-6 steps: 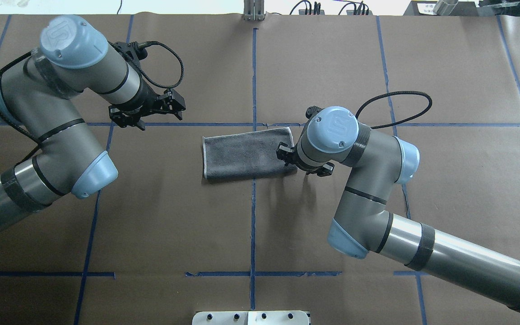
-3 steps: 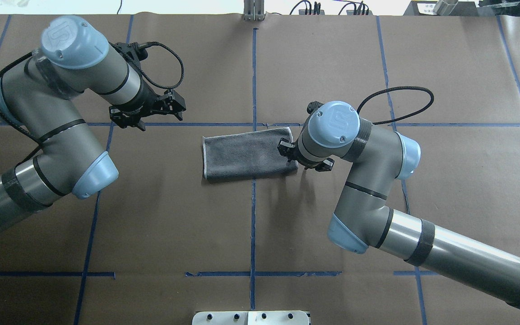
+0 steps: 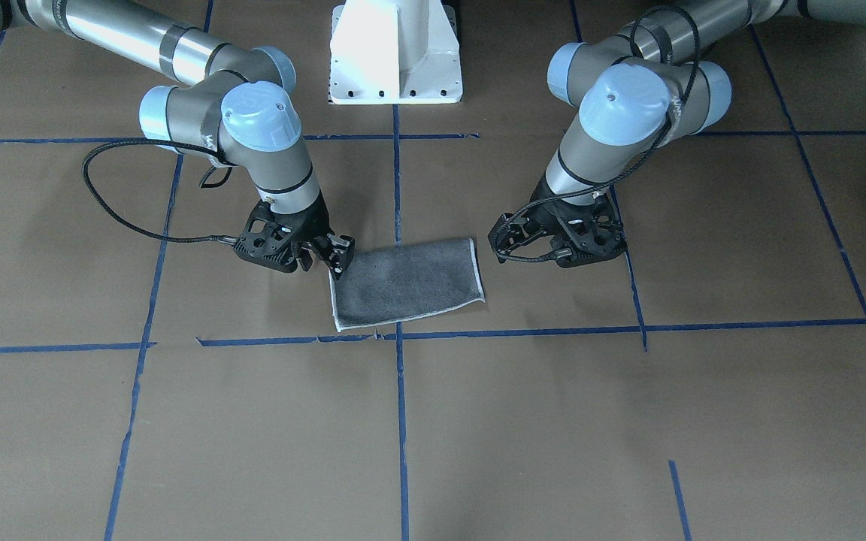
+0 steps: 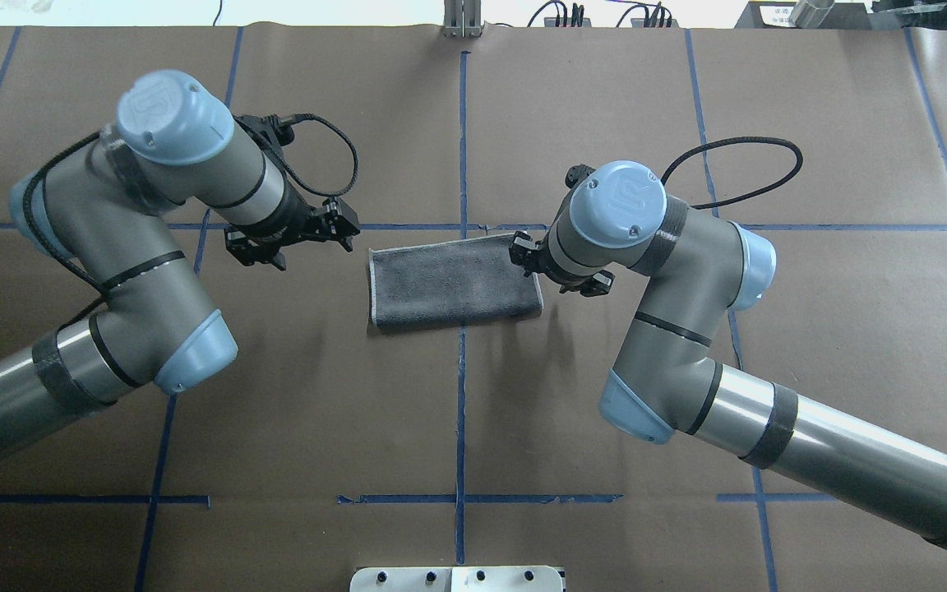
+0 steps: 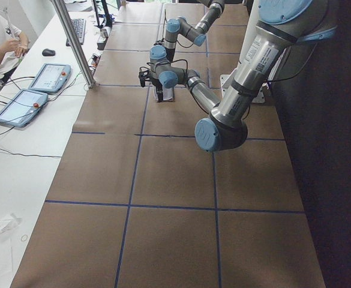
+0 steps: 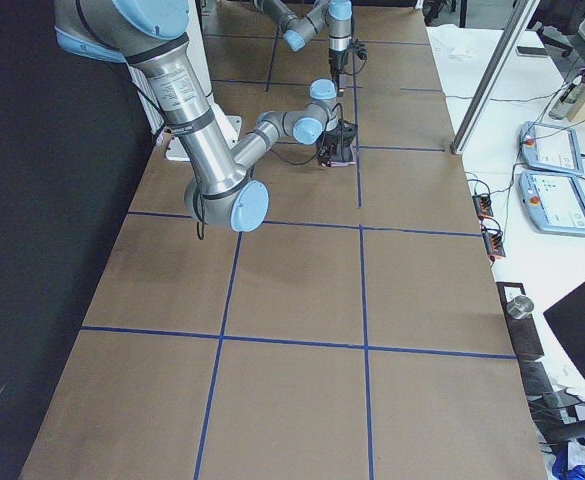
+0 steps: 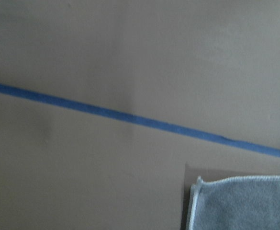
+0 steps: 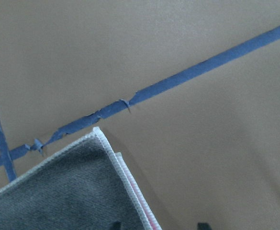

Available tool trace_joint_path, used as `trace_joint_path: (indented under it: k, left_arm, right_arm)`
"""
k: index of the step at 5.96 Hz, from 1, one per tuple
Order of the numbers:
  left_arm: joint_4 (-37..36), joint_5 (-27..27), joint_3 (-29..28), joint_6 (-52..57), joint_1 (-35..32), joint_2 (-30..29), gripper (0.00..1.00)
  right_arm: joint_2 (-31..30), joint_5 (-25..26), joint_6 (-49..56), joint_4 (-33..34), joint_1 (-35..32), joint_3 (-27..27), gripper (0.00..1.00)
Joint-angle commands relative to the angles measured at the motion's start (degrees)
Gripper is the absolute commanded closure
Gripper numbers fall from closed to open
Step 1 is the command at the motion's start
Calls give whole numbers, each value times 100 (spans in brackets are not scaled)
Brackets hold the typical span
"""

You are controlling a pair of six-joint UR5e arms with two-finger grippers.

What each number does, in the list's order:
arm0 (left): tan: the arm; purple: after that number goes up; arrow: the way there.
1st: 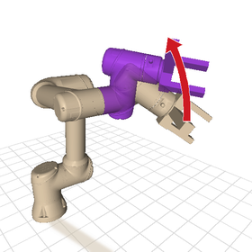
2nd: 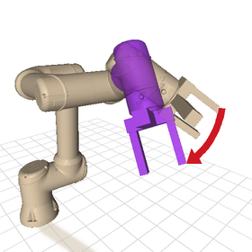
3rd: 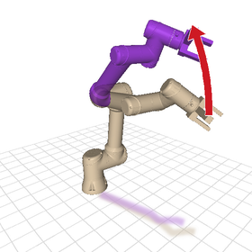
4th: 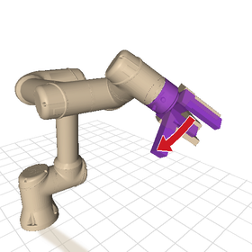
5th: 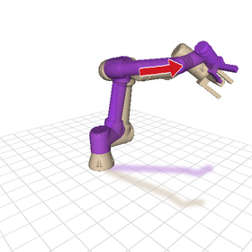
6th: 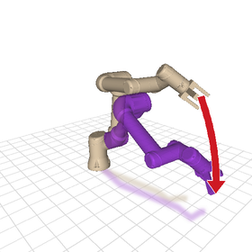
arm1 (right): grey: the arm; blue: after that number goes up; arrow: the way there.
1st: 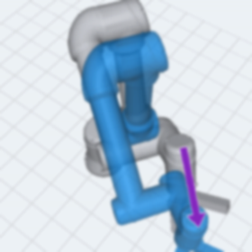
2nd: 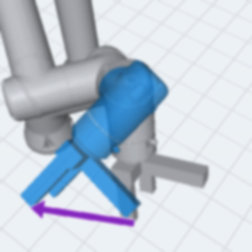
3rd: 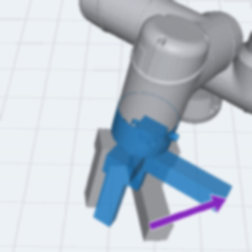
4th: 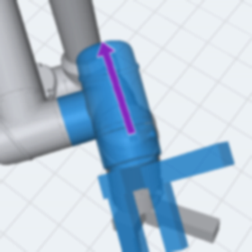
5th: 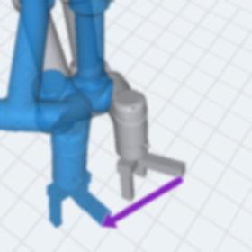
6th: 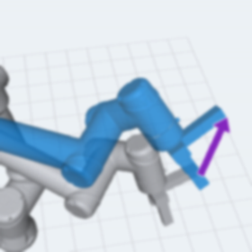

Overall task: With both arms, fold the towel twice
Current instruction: 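Grasp the folded towel's end nearest the left gripper with the left gripper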

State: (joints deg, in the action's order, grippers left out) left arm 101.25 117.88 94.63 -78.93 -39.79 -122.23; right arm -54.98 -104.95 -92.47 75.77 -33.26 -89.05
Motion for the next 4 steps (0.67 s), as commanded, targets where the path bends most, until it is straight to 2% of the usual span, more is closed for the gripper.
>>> trace_joint_path:
  k: [1, 2, 4]
  left_arm:
    - [-8, -464, -33, -778, 627, -107, 0]
    - [9, -676, -120, -1086, 787, -160, 1]
    - [157, -714, -480, -1142, 789, -397, 15]
  right_arm:
    - [31, -156, 1, 0, -153, -24, 24]
    - [22, -288, 1, 0, -241, -42, 20]
    - [22, -596, 10, -9, -443, -86, 5]
